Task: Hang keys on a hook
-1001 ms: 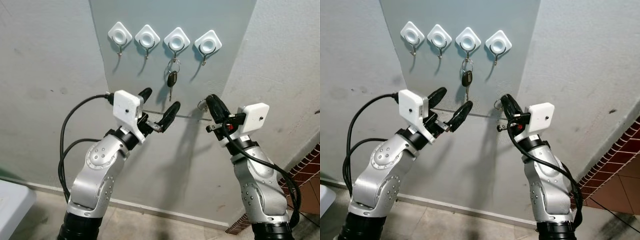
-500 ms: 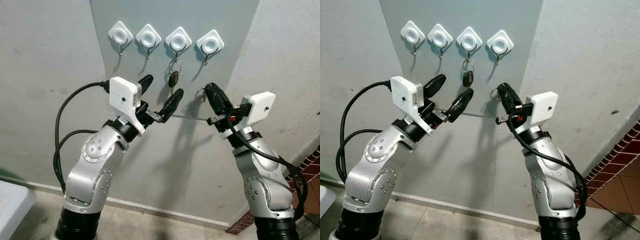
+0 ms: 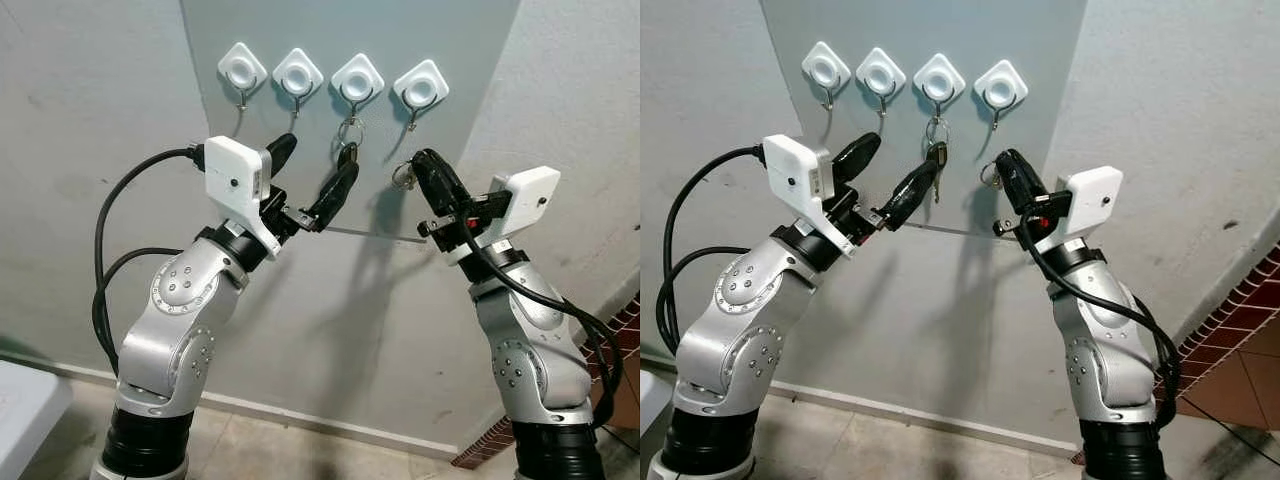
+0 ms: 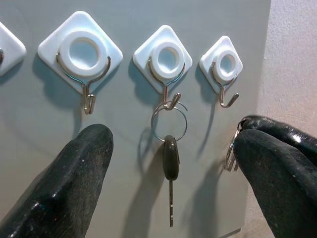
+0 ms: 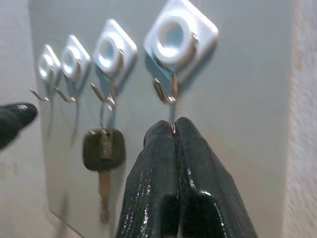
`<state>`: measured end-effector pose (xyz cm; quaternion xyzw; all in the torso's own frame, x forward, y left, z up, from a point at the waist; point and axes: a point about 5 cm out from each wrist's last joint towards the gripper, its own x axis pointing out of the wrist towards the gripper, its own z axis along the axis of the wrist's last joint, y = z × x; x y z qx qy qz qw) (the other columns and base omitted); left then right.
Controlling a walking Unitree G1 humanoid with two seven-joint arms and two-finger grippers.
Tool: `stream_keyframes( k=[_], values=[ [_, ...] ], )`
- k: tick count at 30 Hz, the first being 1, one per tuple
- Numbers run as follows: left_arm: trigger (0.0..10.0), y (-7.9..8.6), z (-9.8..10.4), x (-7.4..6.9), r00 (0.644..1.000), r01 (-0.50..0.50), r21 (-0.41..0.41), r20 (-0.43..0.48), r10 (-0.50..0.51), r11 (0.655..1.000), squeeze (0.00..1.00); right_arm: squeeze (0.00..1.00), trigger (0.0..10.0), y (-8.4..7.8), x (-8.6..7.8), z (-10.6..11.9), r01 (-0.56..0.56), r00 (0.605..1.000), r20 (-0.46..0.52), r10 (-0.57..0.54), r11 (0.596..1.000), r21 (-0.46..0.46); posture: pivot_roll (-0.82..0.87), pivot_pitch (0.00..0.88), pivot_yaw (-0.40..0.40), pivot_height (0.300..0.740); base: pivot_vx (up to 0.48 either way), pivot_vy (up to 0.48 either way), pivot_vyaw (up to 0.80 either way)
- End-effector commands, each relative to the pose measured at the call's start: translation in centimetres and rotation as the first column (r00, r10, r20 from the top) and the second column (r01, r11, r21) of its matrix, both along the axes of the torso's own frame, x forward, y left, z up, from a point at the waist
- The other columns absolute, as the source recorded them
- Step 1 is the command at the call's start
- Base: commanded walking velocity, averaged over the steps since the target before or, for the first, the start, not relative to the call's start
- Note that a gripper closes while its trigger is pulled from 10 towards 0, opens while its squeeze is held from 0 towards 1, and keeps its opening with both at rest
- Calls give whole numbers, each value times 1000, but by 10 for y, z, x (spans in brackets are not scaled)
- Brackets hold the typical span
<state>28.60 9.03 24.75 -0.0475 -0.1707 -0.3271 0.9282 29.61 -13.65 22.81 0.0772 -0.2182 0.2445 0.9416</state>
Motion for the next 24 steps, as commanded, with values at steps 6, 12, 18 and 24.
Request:
stream_keyframes(
  k=[6, 12, 18, 24],
  values=[
    [10000, 0, 9, -2, 999, 8, 3, 37, -8, 1000, 0, 0, 10000, -1, -6, 18, -29, 996, 81, 26, 999, 31, 20, 0, -5, 732, 0, 0, 0],
    [10000, -3, 8, -3, 999, 21, 3, 36, -21, 1000, 0, 0, 10000, -5, -8, 23, -16, 995, 103, 10, 999, 49, 13, 0, 0, 732, 0, 0, 0],
    [10000, -4, 8, -2, 999, 26, 6, 36, -26, 1000, 0, 0, 10000, -9, -9, 28, 4, 994, 108, -13, 997, 77, 10, 0, 2, 732, 0, 0, 0],
    [10000, -5, 8, -2, 999, 33, 5, 36, -33, 999, 0, 0, 10000, -9, -10, 33, 2, 993, 117, -14, 995, 101, 6, 0, 3, 732, 0, 0, 0]
  ],
)
